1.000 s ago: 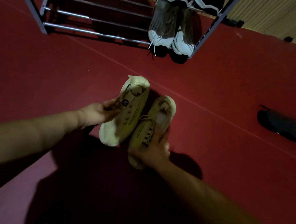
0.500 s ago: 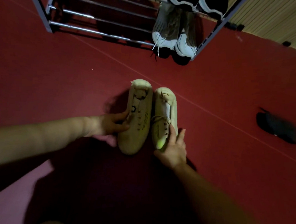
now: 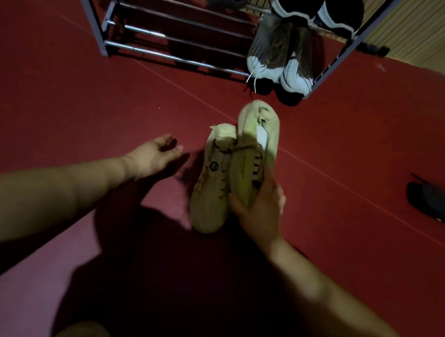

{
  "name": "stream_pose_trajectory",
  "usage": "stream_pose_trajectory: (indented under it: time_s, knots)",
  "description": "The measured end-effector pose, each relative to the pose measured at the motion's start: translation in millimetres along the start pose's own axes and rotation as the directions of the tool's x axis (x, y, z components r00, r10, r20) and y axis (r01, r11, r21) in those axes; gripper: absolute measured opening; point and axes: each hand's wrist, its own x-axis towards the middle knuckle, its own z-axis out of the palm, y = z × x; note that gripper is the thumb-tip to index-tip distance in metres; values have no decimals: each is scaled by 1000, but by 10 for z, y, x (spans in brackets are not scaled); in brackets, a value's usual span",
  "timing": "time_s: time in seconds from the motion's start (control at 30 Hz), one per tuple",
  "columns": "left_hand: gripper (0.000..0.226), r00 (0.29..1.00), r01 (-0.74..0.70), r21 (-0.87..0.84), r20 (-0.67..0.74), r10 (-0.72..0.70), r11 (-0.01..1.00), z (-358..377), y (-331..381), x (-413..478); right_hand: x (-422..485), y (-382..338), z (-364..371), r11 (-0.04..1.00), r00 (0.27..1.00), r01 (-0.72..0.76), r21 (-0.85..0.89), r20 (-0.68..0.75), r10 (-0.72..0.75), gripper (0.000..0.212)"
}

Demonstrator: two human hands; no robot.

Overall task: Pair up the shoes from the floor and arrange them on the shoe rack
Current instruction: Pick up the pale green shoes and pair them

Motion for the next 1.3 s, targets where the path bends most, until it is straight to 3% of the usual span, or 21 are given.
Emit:
stream_pose_trajectory:
  time_s: [0.17,0.27,0.33,0.4,0.47,0.6,0.67,0.73,0.8,0.87,0.97,1.13,1.3]
  knots:
    - [64,984,32,-64,-174,-43,997,-157,38,52,-169,-473,258,991,992,123,-57,30,-122,105]
    - [62,970,74,-112,-225,-98,991,-238,-36,20,-251,-748,428,993,993,105,-61,64,-101,92]
    - [56,963,93,-154,-237,-129,984,-276,-52,-15,-299,-883,526,988,980,52,-146,196,-22,93]
    - [43,971,116,-295,-167,-171,949,-250,-62,-85,-363,-927,682,990,903,2,-142,425,59,99]
    - [36,976,131,-348,-121,-183,928,-205,-102,-152,-407,-954,785,989,889,9,-145,454,58,97]
    - [39,988,118,-142,-80,-130,983,-117,-241,-199,-399,-945,833,989,848,56,-139,530,27,83]
    - [40,991,101,-143,-68,-112,985,-76,-277,-232,-378,-790,816,982,837,138,-129,545,-46,77]
    - [59,993,75,-153,-77,-88,985,20,-284,-293,-403,-577,787,962,884,228,-149,446,-140,75]
    - [81,991,96,63,-101,-89,993,122,-303,-341,-379,-369,704,930,937,249,-269,311,-161,85]
    - [88,993,94,321,-96,-67,942,238,-323,-435,-379,-174,613,914,896,244,-325,436,-84,103]
    - [101,1000,26,485,-10,-25,874,426,-383,-519,-324,41,534,848,845,404,-344,494,-202,103]
    - [113,998,-21,616,61,-21,787,608,-417,-536,-165,178,517,851,825,397,-344,540,-167,83]
    - [108,995,-101,687,87,57,720,561,-415,-375,79,313,399,798,808,473,-373,544,-225,83]
